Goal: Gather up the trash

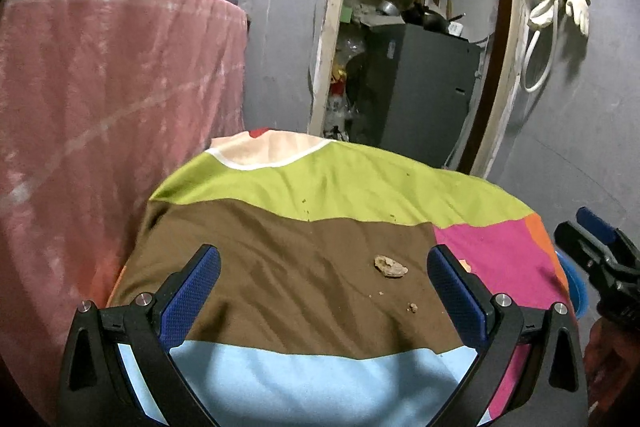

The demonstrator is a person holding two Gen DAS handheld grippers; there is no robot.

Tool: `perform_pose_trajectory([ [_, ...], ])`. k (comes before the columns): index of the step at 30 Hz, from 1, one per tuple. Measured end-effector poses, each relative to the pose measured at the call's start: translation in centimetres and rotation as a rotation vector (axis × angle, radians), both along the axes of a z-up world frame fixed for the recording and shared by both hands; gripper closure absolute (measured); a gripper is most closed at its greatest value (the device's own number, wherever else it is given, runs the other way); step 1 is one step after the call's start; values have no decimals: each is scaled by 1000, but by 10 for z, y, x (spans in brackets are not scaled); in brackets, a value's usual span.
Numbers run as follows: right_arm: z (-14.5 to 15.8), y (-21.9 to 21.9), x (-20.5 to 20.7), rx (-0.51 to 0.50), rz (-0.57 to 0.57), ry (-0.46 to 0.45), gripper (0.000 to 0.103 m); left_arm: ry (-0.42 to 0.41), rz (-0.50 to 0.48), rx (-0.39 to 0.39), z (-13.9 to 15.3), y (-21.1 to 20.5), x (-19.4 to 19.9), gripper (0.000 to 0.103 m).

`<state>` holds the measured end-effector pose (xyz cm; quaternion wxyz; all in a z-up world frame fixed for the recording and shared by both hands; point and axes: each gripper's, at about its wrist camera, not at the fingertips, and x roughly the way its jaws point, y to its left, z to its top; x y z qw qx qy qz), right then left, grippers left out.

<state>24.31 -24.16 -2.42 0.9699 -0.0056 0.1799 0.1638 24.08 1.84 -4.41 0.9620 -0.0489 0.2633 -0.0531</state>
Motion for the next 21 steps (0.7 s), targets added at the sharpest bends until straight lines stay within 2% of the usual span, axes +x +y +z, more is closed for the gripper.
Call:
perform_pose_trajectory([
  [4,-6,4,8,-20,24,42,1,23,-36,32,-2,-6,9,3],
  [8,-12,9,17,-23,52,87,8,64,-75,44,-8,-11,19,4],
  [13,-22,16,25,-42,87,134,24,111,-120,26,-15,-13,32,19],
  [15,-26,18,27,-44,102,152,28,131,-151,23,-18,-15,37,31],
  [21,-35,26,33,-65,145,195,46,194,-227,37,-26,-25,54,50],
])
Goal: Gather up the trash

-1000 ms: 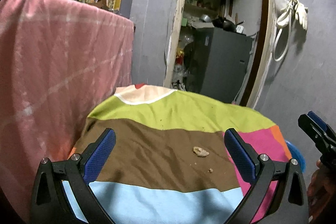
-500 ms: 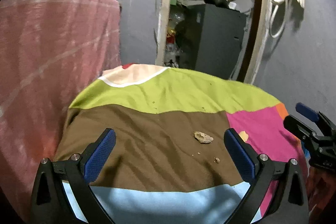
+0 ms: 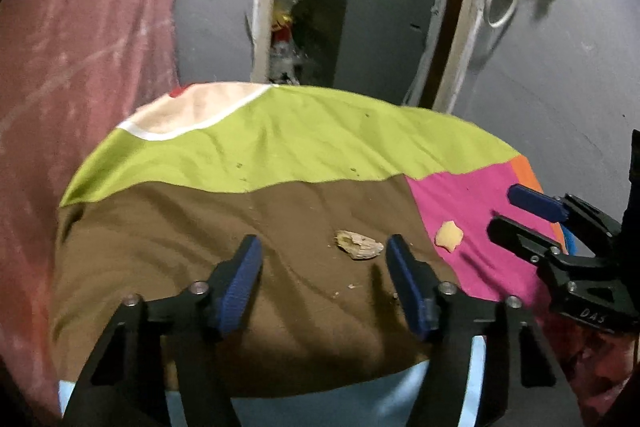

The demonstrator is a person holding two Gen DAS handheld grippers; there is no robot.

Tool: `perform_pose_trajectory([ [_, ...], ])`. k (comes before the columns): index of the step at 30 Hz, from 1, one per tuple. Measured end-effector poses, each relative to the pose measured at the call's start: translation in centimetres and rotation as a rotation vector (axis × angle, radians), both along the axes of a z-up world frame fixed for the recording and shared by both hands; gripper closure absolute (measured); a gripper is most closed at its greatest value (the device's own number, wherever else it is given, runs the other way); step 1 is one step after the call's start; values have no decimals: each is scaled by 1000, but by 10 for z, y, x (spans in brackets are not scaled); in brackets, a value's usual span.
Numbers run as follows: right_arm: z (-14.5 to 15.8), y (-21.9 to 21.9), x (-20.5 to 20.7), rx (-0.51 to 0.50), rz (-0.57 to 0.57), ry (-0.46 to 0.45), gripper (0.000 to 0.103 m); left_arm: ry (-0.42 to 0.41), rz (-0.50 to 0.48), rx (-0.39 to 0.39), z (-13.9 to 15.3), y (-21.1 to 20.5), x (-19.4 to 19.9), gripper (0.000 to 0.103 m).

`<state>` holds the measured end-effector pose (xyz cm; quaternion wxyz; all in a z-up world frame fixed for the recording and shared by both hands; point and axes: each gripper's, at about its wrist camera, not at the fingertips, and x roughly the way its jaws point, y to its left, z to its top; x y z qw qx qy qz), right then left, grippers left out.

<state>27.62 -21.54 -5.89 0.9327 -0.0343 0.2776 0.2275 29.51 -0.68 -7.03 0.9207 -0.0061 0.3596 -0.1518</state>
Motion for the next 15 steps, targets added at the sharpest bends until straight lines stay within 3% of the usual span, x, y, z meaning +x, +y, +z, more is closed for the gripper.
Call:
perform_pose_trajectory([
  [5,-7,7,5,-16,50,39,56,41,-25,-13,-5,-4,12,55],
  [9,-10,14,8,-34,87,60,65,70,-50,-23,-8,-5,18,66],
  [15,-17,24,11,-70,127,91,75,85,-84,-28,-9,-11,25,70],
])
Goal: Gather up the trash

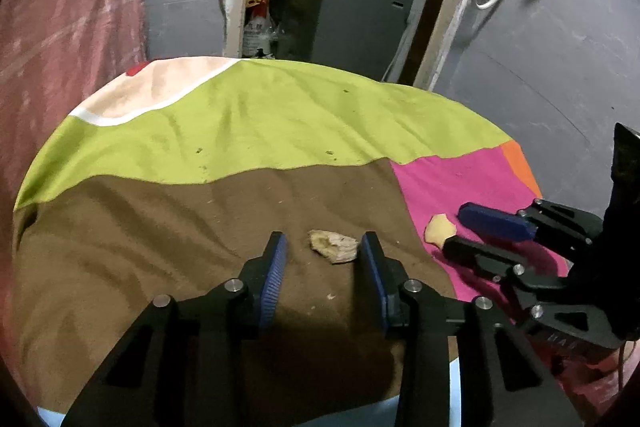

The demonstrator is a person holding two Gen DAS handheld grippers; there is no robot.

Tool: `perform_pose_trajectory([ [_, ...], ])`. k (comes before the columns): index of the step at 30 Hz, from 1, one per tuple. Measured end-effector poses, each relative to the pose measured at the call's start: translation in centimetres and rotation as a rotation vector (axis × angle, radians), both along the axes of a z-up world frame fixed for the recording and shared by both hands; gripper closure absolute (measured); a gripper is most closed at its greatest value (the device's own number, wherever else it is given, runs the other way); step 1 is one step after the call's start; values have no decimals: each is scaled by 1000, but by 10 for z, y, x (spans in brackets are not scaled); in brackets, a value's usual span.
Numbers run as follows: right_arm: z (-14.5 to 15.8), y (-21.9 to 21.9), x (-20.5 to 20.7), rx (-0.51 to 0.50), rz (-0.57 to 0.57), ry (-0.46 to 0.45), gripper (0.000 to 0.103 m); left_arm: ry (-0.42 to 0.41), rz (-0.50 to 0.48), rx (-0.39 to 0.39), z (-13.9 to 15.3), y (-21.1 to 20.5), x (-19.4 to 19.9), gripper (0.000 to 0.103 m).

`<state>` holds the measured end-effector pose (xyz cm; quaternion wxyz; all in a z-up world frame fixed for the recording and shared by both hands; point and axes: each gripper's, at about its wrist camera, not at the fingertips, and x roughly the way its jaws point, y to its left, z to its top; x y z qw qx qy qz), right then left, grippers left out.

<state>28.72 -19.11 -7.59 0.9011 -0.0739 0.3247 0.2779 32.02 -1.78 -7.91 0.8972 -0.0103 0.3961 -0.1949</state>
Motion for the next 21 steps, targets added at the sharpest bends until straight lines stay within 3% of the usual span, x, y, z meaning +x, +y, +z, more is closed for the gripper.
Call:
perform_pose_trajectory([
  [16,-3,12,13,-53,15,76,75,21,0,52,-8,-12,6,72],
  [21,-4,14,20,-64,20,105,75,21,12,49,-9,-11,5,77],
])
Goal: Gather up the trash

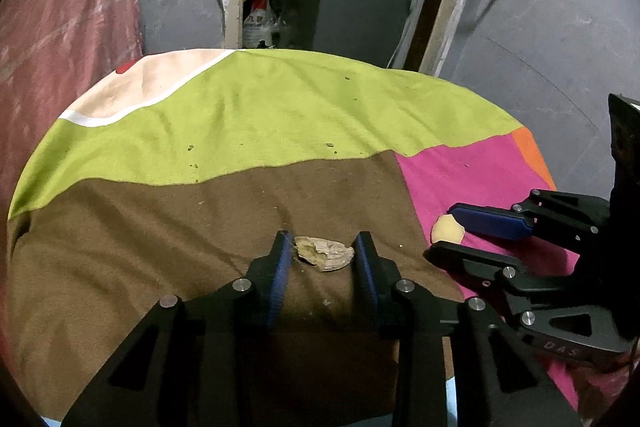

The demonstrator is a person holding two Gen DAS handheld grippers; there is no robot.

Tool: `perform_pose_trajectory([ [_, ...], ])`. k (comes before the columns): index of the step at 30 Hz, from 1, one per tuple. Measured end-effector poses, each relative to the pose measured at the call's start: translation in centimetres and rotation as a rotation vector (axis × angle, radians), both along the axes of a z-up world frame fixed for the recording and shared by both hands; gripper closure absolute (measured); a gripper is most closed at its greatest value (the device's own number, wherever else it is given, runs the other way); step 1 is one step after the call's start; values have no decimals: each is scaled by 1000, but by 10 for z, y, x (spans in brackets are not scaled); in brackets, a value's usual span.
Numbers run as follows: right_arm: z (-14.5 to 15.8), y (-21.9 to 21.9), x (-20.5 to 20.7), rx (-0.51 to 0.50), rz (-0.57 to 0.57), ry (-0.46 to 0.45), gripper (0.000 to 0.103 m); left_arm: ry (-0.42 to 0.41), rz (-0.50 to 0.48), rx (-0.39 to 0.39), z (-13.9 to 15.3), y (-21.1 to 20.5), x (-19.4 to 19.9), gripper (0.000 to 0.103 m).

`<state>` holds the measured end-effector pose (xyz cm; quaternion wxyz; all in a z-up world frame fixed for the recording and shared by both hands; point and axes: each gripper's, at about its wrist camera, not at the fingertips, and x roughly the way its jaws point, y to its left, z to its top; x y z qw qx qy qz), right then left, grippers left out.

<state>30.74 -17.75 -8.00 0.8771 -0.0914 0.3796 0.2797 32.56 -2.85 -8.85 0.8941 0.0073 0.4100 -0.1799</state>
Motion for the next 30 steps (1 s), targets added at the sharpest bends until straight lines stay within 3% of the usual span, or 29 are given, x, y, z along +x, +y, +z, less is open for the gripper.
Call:
perform_pose_trajectory([
  [9,-2,-1,-5,-14,-3,-16,84,-13,4,4,3,1,-4,78],
  [13,-1,-1,-12,-16,-1,-57,85,-29,20,-3,6,3,-10,78],
  [19,7,-3,-30,14,6,-138,95,-46,46,-23,12,8,-19,78],
  [30,1,-3,-27,45,23,-59,94,-36,69,-48,13,13,-20,78],
])
